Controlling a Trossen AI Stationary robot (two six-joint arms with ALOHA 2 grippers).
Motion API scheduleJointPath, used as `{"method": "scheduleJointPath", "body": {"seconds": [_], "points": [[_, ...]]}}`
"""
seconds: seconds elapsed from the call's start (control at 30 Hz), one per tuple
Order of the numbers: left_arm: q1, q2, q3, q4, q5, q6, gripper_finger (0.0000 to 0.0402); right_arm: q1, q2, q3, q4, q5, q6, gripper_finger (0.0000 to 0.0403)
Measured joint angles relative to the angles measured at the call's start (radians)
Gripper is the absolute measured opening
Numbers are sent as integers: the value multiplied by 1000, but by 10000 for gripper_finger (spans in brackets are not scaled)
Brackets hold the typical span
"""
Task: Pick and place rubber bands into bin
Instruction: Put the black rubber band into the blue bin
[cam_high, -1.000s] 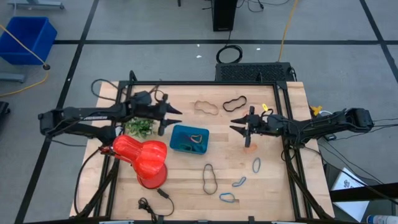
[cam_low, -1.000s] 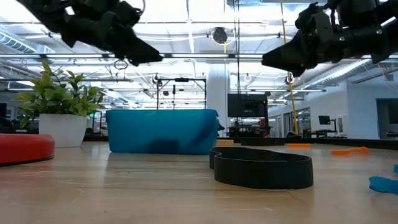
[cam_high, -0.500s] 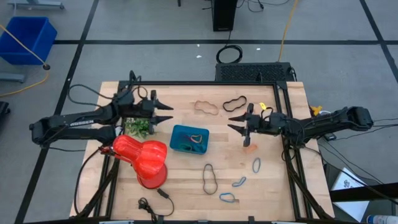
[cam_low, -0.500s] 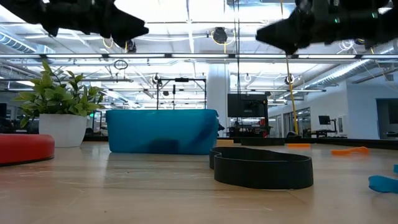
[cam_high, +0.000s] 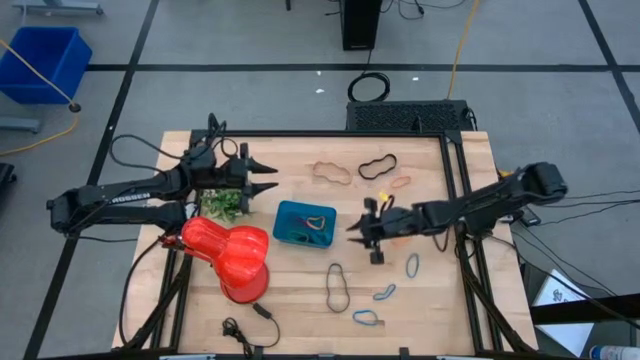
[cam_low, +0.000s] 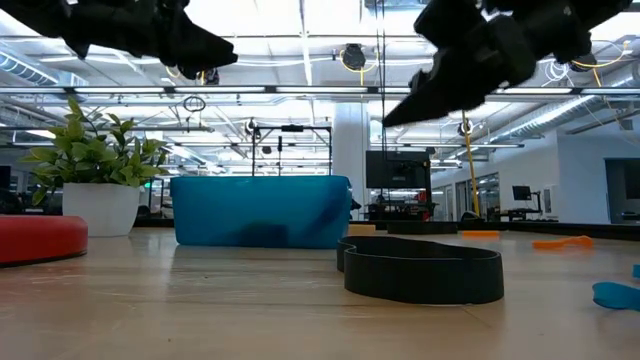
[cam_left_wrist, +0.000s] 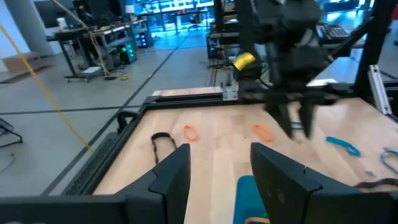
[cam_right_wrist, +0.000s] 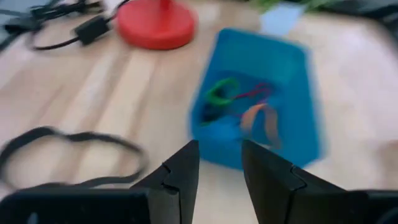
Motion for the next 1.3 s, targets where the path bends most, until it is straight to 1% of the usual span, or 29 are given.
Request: {"method": "scheduleJointPath", "body": {"seconds": [0.1, 0.33, 0.5, 0.57, 0.67, 0.73, 0.87, 1.13, 1.3], "points": [[0, 0, 0, 0, -19, 0, 175, 29, 74, 0, 60, -26, 49, 114], [0, 0, 0, 1, -19, 1, 175, 71, 222, 0, 207, -25, 86, 114], [0, 0, 0, 1, -19, 1, 175, 70, 289, 1, 209, -27, 175, 114], [0, 0, 0, 1, -20, 0, 175, 70, 312, 18, 191, -29, 191, 114], [0, 0, 0, 0, -20, 1, 175, 77, 350, 71, 151, -63, 192, 114], [0, 0, 0, -7, -20, 4, 175, 80, 376, 121, 91, -82, 188, 114], [0, 0, 0, -16, -20, 4, 175, 83, 412, 194, -58, -80, 186, 114], [0, 0, 0, -21, -20, 5, 175, 83, 420, 208, -79, -81, 222, 114], [0, 0, 0, -21, -20, 5, 175, 85, 420, 208, -77, -106, 238, 114]]}}
